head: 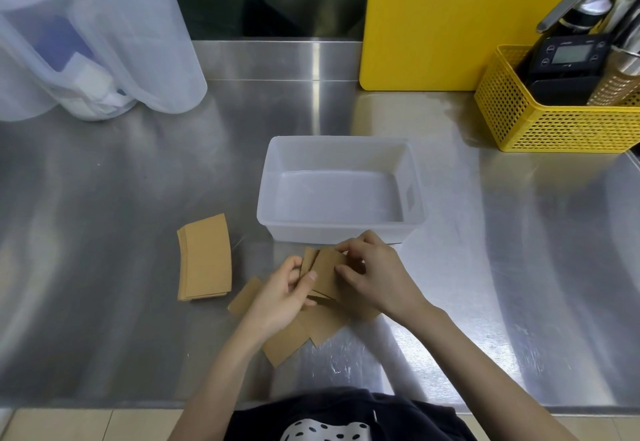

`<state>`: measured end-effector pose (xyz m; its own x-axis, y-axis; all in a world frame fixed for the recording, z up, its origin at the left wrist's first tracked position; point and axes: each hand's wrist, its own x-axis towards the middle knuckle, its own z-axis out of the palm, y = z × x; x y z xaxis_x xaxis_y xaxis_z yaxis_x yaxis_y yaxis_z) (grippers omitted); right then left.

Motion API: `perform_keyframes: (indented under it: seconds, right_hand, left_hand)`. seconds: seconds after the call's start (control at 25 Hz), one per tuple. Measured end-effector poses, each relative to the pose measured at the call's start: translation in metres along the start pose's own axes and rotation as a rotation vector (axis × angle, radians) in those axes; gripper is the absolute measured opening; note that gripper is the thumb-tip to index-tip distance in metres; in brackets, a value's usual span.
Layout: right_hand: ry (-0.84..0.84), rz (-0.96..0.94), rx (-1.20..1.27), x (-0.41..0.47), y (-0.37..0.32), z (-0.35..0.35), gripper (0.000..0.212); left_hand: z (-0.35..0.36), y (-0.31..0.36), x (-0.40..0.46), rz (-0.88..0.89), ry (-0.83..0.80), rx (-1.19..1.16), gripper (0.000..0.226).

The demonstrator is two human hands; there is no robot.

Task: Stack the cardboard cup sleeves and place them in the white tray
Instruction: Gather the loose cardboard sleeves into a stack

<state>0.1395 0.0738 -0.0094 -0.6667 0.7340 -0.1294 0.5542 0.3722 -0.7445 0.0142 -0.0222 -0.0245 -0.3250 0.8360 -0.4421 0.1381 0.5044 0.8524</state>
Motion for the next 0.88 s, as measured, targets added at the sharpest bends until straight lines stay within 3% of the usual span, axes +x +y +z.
perform_keyframes:
  seconds: [0.28,0.48,0.68,0.88]
  right_hand:
    - [-0.018,-0.032,-0.053,0.003,-0.006,0.007,0.026]
    - [0.026,0.023,-0.057,0.001,0.006,0.007,0.025]
    - [-0.108,0.134,-0.186,-0.001,0.017,0.024,0.03]
    - [-0.278,0.196,-0.406,-0.006,0.006,0.05,0.053]
  left_hand:
    - [0.0,-0.004,-0.001,0.038,0.01,0.031,0.025]
    - [-0.028,-0.006,-0.005,0.041,0.153,-0.028,0.009]
    - [-0.056,-0.008,-0.013,0.052,0.293,-0.139,0.01]
    - [-0.076,-0.014,-0.017,0.068,0.418,-0.222,0.01]
